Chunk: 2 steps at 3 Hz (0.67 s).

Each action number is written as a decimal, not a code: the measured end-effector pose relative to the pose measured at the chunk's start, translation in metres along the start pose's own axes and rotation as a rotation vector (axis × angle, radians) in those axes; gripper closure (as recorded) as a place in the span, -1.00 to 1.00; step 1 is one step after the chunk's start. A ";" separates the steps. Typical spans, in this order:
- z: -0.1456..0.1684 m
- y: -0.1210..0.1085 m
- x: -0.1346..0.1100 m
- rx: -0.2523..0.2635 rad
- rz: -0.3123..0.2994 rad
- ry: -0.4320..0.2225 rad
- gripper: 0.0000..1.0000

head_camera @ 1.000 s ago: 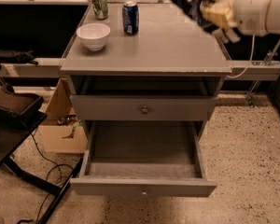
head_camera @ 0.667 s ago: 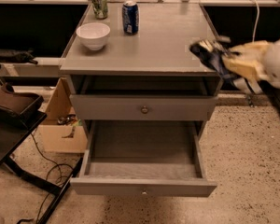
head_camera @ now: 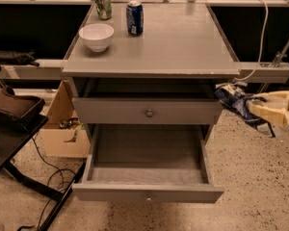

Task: Place blue chip bag into middle drawer

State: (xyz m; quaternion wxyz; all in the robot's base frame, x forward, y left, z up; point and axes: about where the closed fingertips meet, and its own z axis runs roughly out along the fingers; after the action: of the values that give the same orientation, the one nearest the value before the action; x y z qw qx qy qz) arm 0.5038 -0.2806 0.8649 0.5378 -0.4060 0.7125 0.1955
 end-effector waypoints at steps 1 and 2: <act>0.005 0.001 0.014 -0.020 0.019 -0.013 1.00; 0.012 0.002 0.018 -0.028 0.022 -0.008 1.00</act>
Offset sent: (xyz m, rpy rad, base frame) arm 0.0075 0.0053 -0.0308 0.0190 0.0330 0.0181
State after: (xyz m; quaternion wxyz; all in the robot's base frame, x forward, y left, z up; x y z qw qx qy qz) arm 0.5078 -0.2768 0.8436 0.5325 -0.4049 0.7121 0.2130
